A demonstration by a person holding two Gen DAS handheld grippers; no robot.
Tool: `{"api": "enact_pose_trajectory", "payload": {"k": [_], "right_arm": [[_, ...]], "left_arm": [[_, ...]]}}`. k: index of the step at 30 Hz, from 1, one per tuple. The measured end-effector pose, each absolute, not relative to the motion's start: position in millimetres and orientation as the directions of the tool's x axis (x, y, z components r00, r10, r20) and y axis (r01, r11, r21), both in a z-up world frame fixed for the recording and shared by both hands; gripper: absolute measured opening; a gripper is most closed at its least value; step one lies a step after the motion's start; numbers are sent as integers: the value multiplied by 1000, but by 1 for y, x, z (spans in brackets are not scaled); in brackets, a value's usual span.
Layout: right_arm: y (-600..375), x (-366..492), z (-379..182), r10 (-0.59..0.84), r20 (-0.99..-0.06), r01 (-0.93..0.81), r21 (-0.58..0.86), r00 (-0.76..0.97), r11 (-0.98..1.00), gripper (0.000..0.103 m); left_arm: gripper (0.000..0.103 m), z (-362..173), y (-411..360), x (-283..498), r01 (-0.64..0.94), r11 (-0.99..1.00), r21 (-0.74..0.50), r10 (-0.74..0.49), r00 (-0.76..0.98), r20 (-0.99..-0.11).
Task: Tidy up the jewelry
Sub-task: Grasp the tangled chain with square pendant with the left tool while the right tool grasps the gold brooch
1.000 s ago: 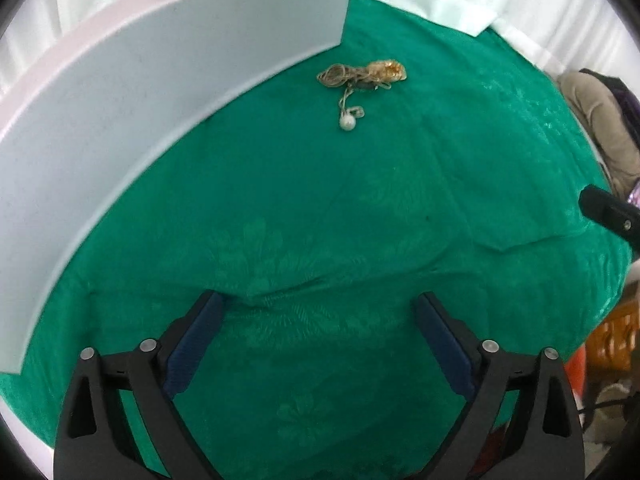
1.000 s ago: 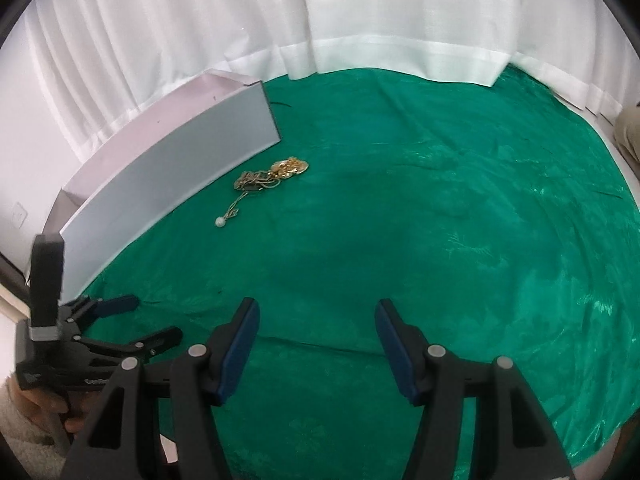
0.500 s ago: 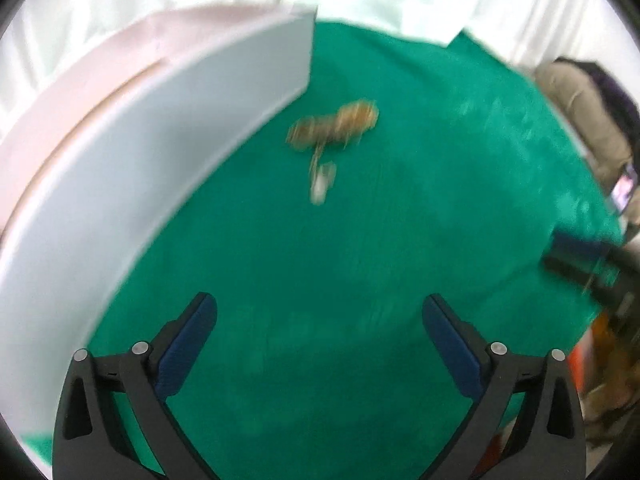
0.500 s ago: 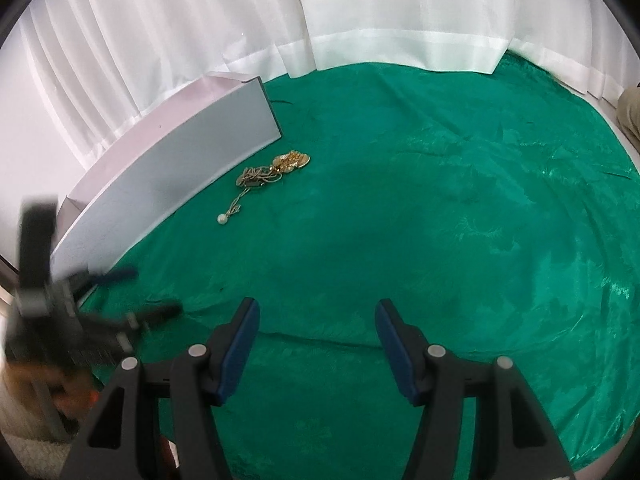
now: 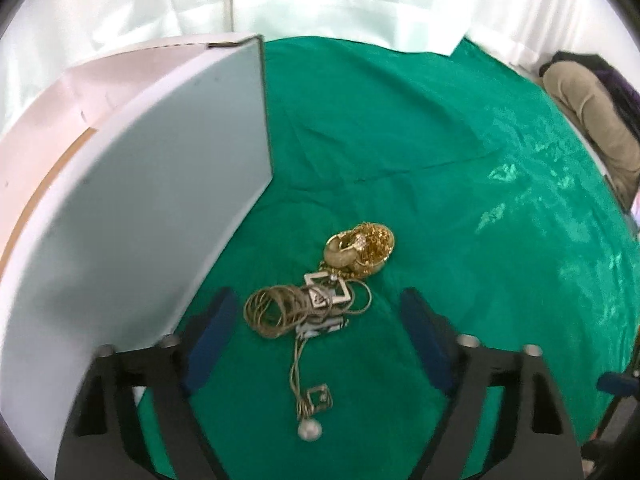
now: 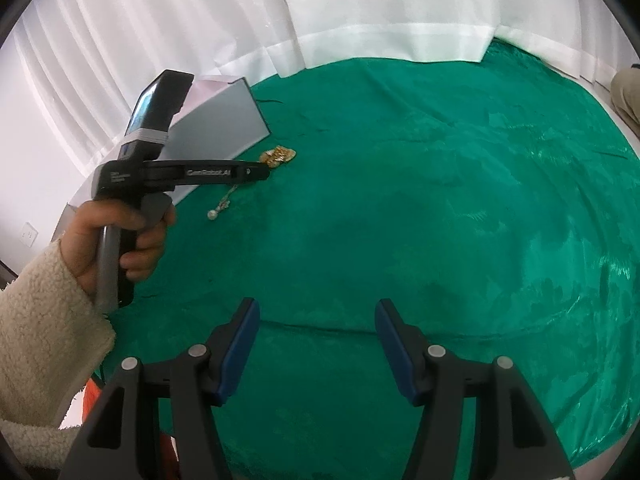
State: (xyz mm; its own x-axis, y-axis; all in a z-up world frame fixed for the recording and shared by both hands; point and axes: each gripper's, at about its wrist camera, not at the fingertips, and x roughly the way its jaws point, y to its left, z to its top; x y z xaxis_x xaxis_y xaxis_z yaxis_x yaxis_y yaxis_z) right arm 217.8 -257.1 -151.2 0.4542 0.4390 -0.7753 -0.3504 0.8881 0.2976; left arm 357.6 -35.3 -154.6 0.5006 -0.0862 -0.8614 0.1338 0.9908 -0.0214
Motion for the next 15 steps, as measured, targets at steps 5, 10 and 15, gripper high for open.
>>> {"api": "enact_pose_trajectory", "payload": {"k": [5, 10, 15], "right_arm": [[-261, 222, -149, 438, -772, -337, 304, 461, 891, 61], [-259, 224, -150, 433, -774, -332, 302, 462, 893, 61], [-255, 225, -154, 438, -783, -336, 309, 441, 890, 61]], "left_arm": [[37, -153, -35, 343, 161, 987, -4, -88, 516, -852], [36, -144, -17, 308, 115, 990, -76, -124, 511, -851], [36, -136, 5, 273, 46, 986, -160, -161, 497, -852]]}}
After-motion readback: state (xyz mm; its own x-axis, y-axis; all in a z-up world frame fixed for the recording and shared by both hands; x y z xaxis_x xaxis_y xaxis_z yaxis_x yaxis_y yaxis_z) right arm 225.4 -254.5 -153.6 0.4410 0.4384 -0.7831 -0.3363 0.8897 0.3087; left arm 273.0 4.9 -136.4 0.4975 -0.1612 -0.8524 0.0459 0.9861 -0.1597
